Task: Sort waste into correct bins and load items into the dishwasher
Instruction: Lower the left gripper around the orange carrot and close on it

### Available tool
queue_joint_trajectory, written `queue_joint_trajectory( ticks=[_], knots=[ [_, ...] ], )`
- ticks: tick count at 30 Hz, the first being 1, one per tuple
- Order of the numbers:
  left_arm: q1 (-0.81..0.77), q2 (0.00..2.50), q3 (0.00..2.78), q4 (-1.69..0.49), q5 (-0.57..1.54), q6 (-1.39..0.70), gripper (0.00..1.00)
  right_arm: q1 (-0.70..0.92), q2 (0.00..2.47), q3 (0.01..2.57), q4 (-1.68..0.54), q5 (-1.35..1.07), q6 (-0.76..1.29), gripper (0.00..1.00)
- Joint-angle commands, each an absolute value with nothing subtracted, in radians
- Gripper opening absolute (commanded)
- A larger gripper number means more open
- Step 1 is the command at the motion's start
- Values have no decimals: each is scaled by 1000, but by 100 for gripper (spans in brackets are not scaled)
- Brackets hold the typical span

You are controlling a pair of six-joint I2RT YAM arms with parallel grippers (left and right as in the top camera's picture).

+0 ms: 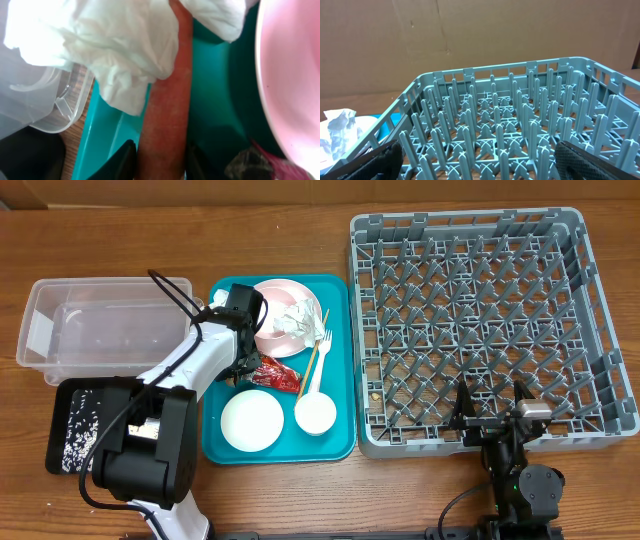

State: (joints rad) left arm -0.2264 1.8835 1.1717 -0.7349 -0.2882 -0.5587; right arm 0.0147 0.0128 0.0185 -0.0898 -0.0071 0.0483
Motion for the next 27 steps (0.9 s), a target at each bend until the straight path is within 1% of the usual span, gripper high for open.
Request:
queue_joint_trajectory(
  ticks=[1,3,7,12,27],
  knots=[
    [-221,1893,1161,-731,-297,-552,26,17,3,8,-84,2,45,100],
    [-221,1893,1161,-731,-286,-536,24,17,3,8,-84,2,45,100],
    [-221,1893,1162,-740,-263,-459,15,17,3,8,-84,2,45,100],
    [-221,1892,1193,-807,-262,-419,4,17,3,8,-84,2,45,100],
    [-221,1892,1490,-1131,-262,-403,4,17,3,8,-84,2,45,100]
  ],
)
